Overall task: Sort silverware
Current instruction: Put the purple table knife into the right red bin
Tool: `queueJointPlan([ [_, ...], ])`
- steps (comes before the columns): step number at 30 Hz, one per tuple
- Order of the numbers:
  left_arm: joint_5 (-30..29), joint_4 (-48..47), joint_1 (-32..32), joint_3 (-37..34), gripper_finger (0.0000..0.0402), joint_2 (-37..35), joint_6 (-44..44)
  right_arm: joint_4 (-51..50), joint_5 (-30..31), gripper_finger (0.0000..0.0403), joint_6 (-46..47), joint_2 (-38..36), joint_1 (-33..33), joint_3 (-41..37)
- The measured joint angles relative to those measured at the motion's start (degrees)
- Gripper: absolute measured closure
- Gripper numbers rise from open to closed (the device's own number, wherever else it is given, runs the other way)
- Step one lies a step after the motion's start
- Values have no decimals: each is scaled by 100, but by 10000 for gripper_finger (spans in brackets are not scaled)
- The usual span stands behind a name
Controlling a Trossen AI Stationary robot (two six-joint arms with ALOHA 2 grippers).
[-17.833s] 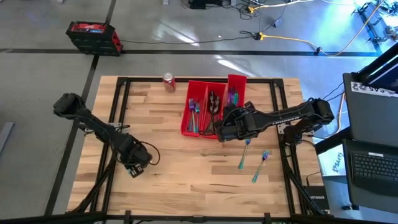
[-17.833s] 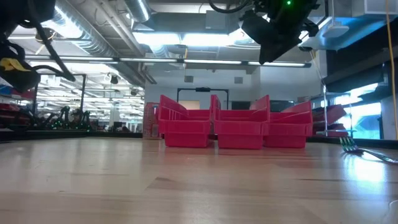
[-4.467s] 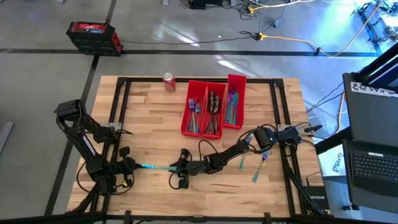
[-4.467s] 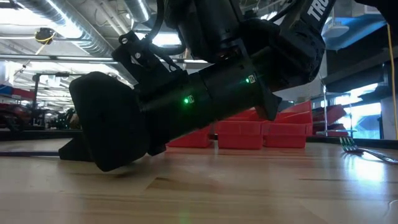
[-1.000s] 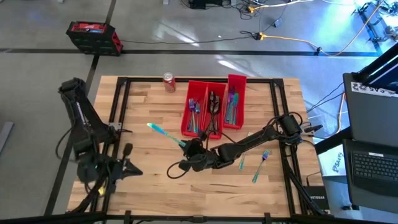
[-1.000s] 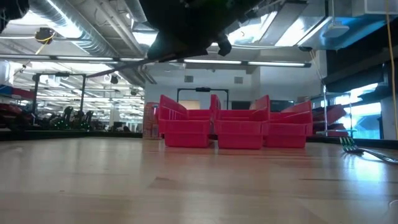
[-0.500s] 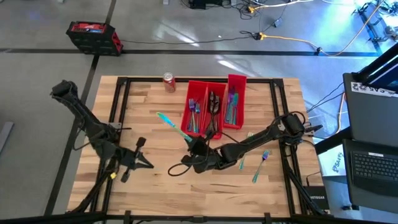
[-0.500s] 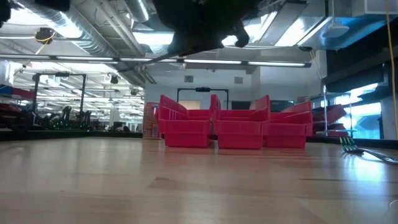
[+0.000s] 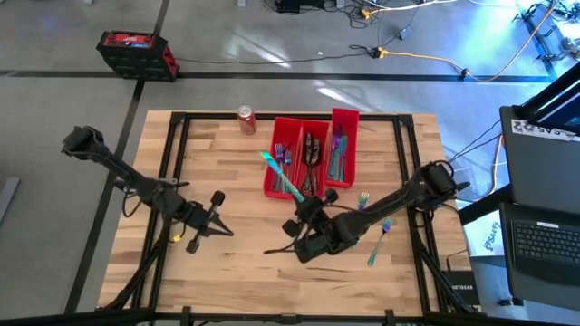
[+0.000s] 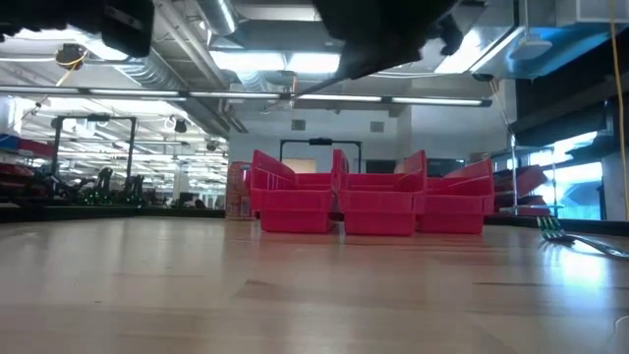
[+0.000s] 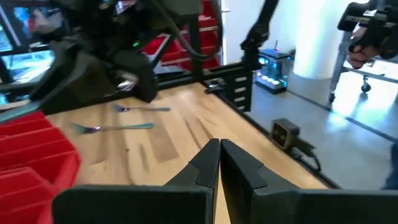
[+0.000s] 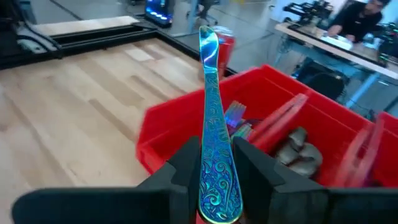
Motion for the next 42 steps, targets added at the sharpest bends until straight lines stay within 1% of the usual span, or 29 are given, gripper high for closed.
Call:
queueJointPlan([
  [7, 92, -8, 381, 0, 402, 22, -26, -1854, 411, 344, 1990, -34, 83, 0],
  [14, 92, -76, 451, 0, 402, 22, -148, -3959, 459, 344, 4433, -34, 145, 0],
  [19, 90, -117, 449, 0, 402, 22, -151, -5066, 366, 344, 5582, -34, 131, 0],
  [24, 62, -122, 460, 0, 402, 22, -83, -5082, 303, 344, 5818, -101, 80, -183],
  [28, 22, -126, 460, 0, 402, 22, -79, -5072, 68, 343, 6013, -106, 43, -425],
  [36, -2, -168, 458, 0, 402, 22, -147, -5093, -185, 344, 6030, -108, -108, -701],
  [42, -5, -301, 458, 0, 402, 22, -354, -5086, -279, 344, 6047, -199, -259, -899],
])
